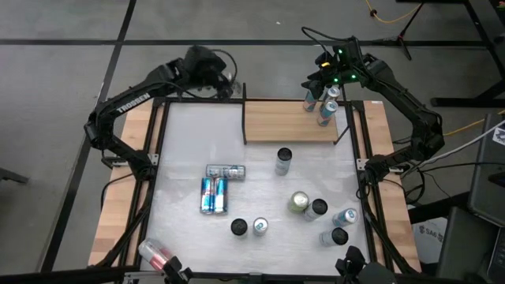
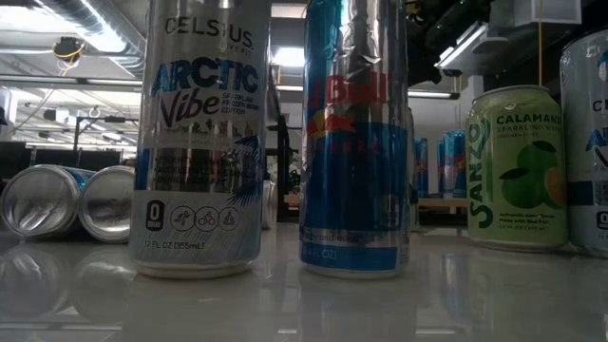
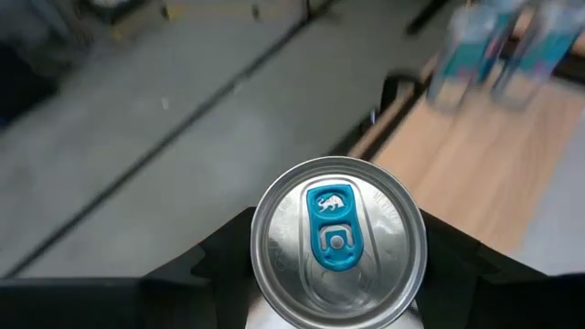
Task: Place canned beverage on shelf
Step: Put the blue soda can on the shelf aligned with the other blue soda cans
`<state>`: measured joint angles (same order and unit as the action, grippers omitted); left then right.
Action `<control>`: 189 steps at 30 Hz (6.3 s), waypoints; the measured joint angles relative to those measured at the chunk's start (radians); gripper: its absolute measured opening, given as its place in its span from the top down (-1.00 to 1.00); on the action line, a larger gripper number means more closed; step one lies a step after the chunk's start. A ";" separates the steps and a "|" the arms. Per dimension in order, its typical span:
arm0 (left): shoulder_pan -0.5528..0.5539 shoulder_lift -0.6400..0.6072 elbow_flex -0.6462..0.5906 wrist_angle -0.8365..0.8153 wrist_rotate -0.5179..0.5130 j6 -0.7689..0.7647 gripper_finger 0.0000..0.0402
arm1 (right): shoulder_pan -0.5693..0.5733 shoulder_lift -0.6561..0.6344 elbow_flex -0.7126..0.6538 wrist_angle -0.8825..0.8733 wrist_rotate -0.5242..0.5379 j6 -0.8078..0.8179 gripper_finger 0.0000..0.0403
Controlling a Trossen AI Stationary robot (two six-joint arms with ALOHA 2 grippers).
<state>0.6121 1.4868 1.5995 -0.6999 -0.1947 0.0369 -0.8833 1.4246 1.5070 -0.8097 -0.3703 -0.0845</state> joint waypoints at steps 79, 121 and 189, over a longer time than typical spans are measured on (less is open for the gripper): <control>-0.194 0.392 0.038 0.046 0.259 0.248 -0.46 | 0.000 0.000 0.000 -0.002 0.003 0.000 -0.10; -0.147 -0.021 0.039 -0.241 0.206 0.189 -0.62 | 0.329 0.047 0.000 0.185 -0.120 -0.384 -0.10; -0.155 -0.028 -0.336 0.013 0.207 0.127 -0.62 | 0.399 0.380 0.000 0.289 -0.003 -0.500 -0.80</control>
<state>0.4576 1.4586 1.2633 -0.6865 0.0124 0.1635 -0.4847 1.8047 1.5066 -0.5206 -0.3735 -0.5849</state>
